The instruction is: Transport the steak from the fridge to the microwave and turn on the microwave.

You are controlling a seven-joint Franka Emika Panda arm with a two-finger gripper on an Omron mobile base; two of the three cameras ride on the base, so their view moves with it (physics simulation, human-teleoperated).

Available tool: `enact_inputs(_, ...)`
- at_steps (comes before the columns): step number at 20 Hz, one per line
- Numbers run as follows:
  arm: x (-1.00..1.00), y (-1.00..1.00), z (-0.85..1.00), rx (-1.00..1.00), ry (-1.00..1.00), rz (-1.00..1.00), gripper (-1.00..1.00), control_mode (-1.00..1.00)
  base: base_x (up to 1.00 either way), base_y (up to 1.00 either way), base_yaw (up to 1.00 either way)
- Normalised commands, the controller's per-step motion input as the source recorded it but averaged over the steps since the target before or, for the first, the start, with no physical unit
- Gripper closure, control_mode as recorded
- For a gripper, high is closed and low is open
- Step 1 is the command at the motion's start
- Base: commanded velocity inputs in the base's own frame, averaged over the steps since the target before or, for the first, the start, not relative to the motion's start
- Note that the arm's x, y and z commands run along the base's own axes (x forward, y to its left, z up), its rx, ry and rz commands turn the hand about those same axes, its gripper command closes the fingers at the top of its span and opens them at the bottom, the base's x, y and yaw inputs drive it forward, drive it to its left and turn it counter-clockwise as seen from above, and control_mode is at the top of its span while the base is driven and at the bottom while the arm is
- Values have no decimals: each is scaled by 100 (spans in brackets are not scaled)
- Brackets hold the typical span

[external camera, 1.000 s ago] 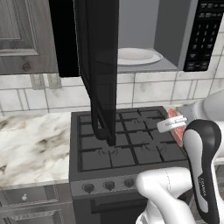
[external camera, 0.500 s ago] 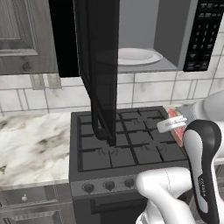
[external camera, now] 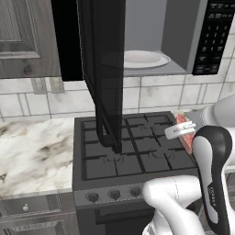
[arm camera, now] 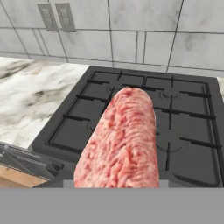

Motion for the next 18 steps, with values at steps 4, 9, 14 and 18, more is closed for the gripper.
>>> enact_inputs(4,0,0,0,0,0,0,100,100,0,0,0)
enact_inputs(9,0,0,0,0,0,0,100,100,1,0,0)
enact_inputs(14,0,2,15,0,-8,0,100,-100,0,0,0)
enact_inputs(18,3,13,37,0,-3,0,100,-100,0,0,0)
